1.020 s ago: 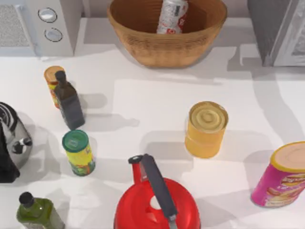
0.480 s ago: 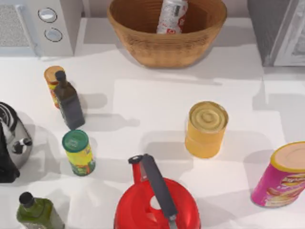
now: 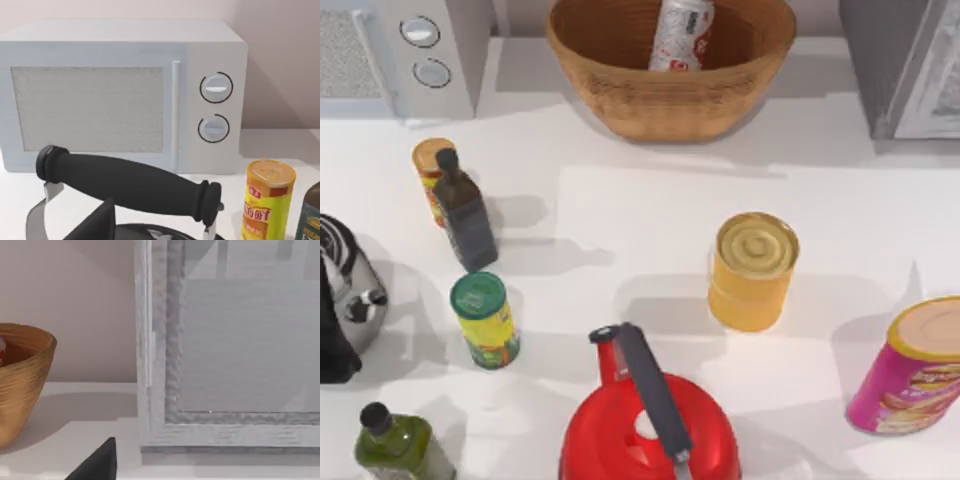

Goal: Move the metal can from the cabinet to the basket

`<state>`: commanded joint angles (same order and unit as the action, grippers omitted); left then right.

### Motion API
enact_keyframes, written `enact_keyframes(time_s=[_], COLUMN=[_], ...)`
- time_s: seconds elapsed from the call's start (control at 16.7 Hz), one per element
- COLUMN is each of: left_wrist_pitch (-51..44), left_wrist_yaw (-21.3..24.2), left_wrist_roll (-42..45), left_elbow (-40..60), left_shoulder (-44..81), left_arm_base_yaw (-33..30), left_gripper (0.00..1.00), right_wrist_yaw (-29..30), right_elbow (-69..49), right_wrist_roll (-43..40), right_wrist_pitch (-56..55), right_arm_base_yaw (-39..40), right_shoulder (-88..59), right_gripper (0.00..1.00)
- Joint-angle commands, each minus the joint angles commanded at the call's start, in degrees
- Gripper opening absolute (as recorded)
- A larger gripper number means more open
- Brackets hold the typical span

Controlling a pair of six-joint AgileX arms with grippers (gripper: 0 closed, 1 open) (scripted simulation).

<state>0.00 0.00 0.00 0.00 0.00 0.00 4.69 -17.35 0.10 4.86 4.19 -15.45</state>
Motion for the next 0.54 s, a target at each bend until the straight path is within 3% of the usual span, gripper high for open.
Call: enact_keyframes(time_s=[0.24,0.54], left_wrist_pitch=[0.0,0.0], left_wrist_yaw=[0.0,0.0], left_wrist_roll=[0.0,0.0], left_elbow=[0.0,0.0], left_shoulder=[0.0,0.0], left_arm_base_yaw=[0.0,0.0], left_gripper=[1.00,1.00], right_wrist_yaw=[-3.4,-4.7], right_elbow=[13.5,17.4], right_wrist_roll=[-0.1,-0.1], right_wrist_pitch=[-3.6,-4.9], right_arm_base_yaw=[-3.1,-4.2], right_shoulder=[11.9,15.4], right_gripper=[1.00,1.00])
